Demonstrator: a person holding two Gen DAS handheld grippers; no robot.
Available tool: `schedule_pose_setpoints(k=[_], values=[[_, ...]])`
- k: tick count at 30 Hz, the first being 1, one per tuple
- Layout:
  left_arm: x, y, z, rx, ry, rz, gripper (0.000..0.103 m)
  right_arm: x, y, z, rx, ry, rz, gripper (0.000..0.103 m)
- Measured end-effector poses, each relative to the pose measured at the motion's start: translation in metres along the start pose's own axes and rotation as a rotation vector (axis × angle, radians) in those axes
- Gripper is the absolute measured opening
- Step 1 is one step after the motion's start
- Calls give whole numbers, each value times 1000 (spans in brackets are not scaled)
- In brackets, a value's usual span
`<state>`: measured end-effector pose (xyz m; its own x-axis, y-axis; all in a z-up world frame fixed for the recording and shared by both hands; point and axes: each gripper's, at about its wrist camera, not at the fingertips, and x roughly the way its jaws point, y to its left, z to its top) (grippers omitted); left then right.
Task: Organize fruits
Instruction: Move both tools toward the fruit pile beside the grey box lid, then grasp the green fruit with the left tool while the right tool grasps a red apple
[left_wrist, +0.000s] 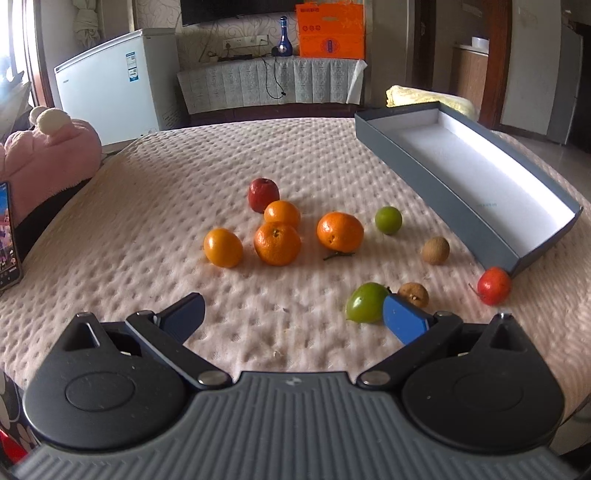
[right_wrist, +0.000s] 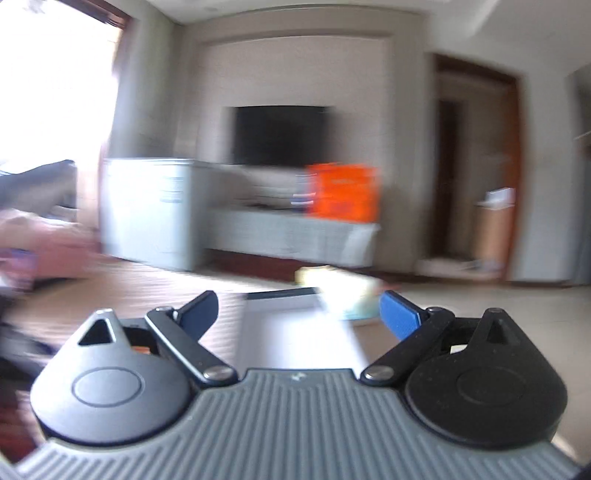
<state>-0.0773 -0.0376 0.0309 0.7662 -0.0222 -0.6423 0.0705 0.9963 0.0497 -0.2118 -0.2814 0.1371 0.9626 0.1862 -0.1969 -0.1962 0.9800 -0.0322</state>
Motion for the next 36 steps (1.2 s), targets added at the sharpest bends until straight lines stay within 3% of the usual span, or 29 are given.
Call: schedule_pose_setpoints(k=[2, 6, 7, 8, 12, 16, 18, 21, 32, 34, 36], values=[[-2, 2, 2, -16, -6, 10, 103, -2, 17, -8, 16, 30, 93, 96], [-7, 9, 4, -54, -12, -14, 103, 6, 33, -37, 96, 171, 210, 93], [-8, 10, 4, -65, -17, -22, 103, 10, 38, -42, 87, 212, 239, 88], [-9, 11, 5, -72, -20, -24, 103, 12, 42, -43, 69, 234, 259, 75], [-12, 7, 9, -51, -34, -5, 103, 10, 59, -39, 30, 216, 292, 72], [-15, -5, 10, 3, -44, 6, 103, 25, 55, -41, 22, 253, 302, 69], [-16, -9, 9, 23, -48, -9, 103, 33, 53, -45, 23, 287, 282, 49], [-16, -10, 10, 22, -48, -57, 103, 50, 50, -57, 60, 345, 269, 49], [-16, -10, 0, 57, -37, -133, 102, 75, 49, -79, -62, 437, 216, 49], [-13, -12, -2, 69, -17, -152, 87, 78, 51, -83, -67, 459, 206, 48], [-6, -16, -3, 76, 18, -172, 80, 81, 49, -84, -53, 459, 193, 46]])
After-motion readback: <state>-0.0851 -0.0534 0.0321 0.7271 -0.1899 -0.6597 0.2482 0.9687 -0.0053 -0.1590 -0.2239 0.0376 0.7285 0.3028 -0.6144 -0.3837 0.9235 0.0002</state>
